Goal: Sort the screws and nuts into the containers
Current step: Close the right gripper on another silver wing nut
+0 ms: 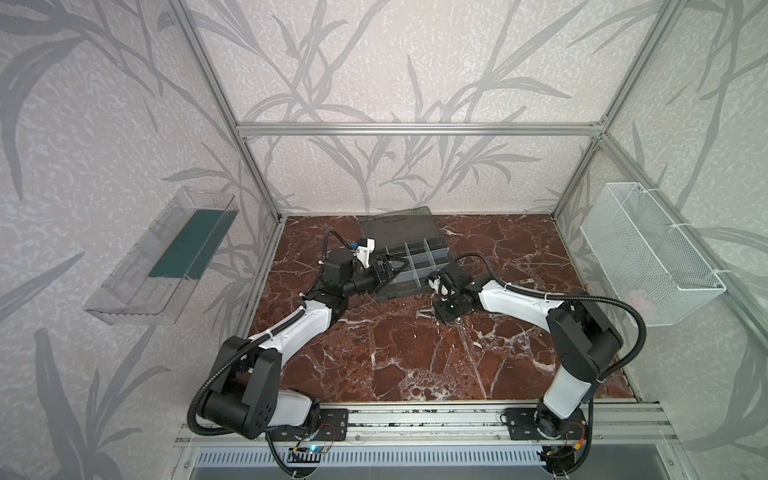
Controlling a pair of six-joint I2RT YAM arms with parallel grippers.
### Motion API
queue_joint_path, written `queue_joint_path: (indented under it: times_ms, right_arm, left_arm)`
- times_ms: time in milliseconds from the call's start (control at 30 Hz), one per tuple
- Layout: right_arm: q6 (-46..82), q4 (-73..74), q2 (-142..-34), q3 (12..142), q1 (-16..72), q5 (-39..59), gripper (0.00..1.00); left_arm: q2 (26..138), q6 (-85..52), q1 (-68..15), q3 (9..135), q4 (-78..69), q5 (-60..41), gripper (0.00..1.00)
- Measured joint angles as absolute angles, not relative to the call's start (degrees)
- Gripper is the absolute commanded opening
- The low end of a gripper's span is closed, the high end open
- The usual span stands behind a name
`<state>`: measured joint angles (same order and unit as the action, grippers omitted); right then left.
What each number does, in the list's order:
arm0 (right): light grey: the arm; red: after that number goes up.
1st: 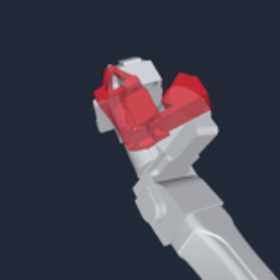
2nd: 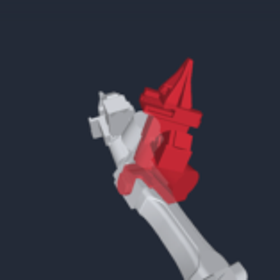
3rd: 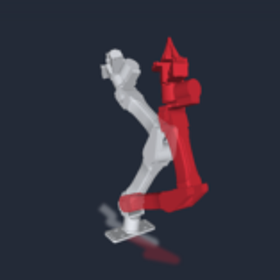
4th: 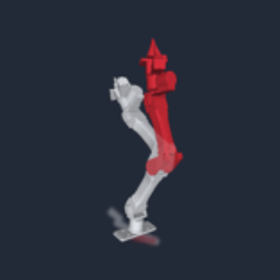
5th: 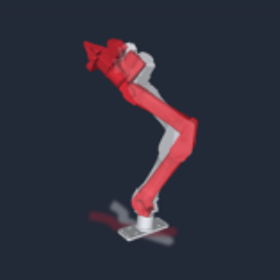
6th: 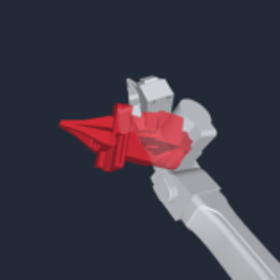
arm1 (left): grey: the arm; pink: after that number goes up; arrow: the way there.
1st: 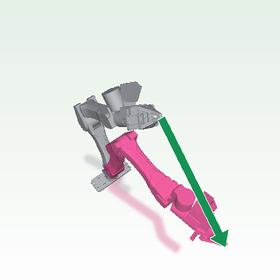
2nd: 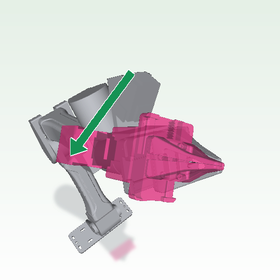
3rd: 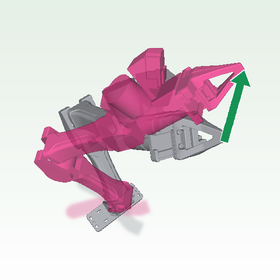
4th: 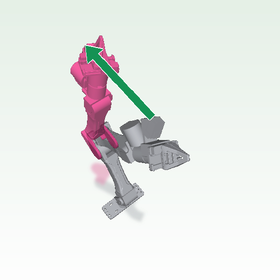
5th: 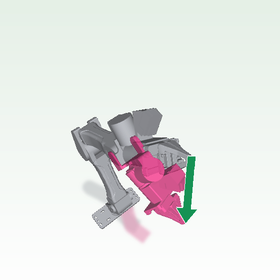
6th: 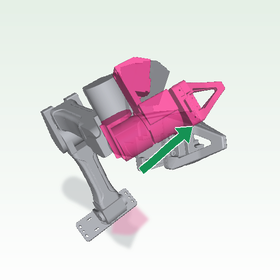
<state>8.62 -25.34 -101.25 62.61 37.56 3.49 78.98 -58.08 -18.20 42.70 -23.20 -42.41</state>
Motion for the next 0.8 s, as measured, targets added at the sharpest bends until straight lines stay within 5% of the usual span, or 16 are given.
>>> queue_joint_path:
  times_ms: [800]
  right_arm:
    - [7.7,-23.5,-104.2,62.0,37.6,2.9,0.14]
  left_arm:
    - [79.0,-58.6,-17.9,42.6,-23.9,-42.4,0.99]
